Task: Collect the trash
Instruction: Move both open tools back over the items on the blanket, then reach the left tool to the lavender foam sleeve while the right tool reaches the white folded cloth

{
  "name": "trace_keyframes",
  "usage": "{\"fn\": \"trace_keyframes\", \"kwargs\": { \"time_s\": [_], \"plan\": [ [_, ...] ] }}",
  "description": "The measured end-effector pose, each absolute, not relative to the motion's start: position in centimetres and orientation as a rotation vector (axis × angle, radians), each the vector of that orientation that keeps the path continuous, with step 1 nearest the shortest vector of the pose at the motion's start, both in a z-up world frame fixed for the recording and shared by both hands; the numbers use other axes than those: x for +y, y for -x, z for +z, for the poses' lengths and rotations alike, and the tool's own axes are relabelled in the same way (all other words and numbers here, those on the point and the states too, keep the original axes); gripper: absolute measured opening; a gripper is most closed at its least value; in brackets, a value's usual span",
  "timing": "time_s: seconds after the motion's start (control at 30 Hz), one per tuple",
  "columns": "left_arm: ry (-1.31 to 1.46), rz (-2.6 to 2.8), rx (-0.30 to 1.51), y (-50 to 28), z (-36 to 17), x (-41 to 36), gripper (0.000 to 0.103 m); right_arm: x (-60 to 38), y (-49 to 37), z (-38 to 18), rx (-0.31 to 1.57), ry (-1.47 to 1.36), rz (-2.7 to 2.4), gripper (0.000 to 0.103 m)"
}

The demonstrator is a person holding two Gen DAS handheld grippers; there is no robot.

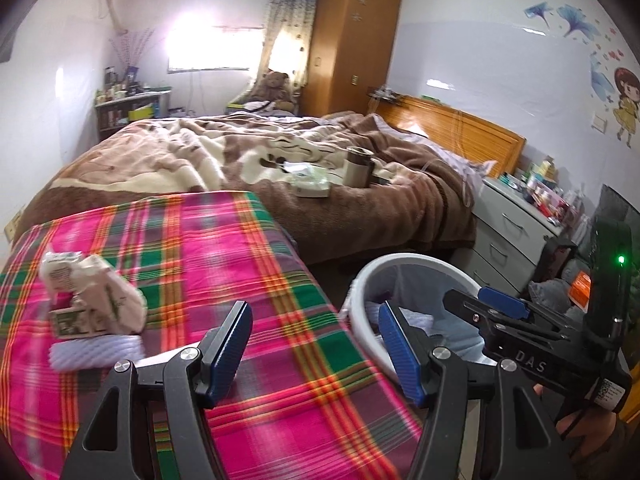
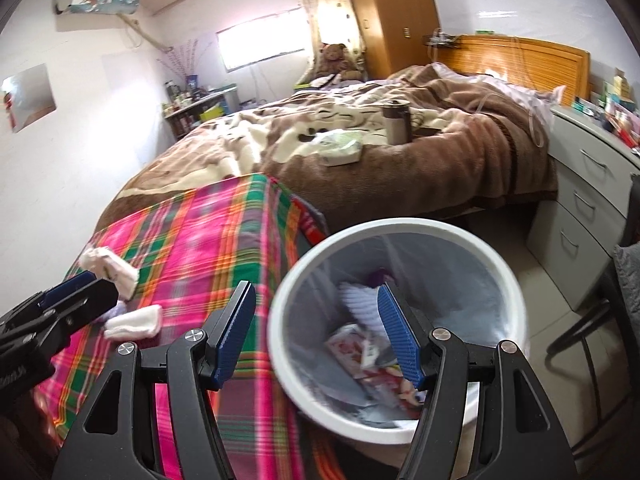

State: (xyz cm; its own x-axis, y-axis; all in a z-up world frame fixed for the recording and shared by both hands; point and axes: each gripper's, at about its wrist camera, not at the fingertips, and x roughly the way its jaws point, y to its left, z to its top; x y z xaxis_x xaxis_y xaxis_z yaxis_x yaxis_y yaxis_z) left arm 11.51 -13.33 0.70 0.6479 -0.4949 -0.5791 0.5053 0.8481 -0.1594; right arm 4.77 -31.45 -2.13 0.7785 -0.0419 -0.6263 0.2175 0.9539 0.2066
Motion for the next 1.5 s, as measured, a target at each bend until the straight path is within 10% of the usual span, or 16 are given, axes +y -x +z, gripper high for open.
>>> {"fn": "trace_keyframes", "kwargs": {
  "time_s": [1.5],
  "plan": [
    [0.055,-0.261,0.825,-21.3,-6.4,5.6,0.065,-13.3,-11.6,-6.7,0.832,0.100,0.429,0.070]
  ]
}}
